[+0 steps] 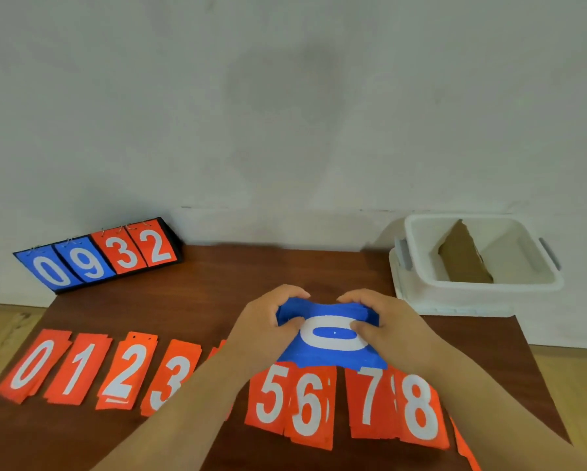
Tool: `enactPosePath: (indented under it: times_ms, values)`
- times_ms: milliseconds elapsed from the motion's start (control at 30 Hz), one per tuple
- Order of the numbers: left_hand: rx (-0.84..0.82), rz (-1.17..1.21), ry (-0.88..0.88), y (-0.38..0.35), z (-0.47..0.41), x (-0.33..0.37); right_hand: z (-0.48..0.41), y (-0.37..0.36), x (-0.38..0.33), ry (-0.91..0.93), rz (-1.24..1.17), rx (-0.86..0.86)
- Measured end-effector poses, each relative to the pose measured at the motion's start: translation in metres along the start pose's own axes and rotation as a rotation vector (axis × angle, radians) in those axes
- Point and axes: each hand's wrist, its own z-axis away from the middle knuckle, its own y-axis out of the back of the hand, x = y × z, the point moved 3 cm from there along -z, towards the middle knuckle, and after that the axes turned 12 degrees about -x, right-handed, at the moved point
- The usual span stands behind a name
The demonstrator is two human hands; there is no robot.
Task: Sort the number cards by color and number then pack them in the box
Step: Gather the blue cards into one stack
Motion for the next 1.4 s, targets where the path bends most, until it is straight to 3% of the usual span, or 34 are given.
enactPosePath:
  times_ms: [300, 633, 1100, 1300, 1400]
  values:
    - [-0.037, -0.127, -0.088, 0.044, -0.084, -0.094, -0.113, -0.022, -0.002, -0.117, 0.131, 0.136]
    - [0.043, -0.17, -0.147, 0.032, -0.155, -0.155, -0.202, -0.02, 0.026, -0.238, 0.275, 0.103]
    - [0.019, -0.23, -0.11, -0.009, -0.148, -0.179, -0.204, -0.056, 0.083, -0.215, 0.321, 0.095]
    - [0.126, -0.274, -0.207, 0.004, -0.154, -0.168, -0.202, -0.043, 0.066, -0.107, 0.311, 0.288]
    - [0.097, -0.319, -0.202, -0.005, -0.154, -0.179, -0.204, -0.053, 0.077, -0.141, 0.331, 0.243]
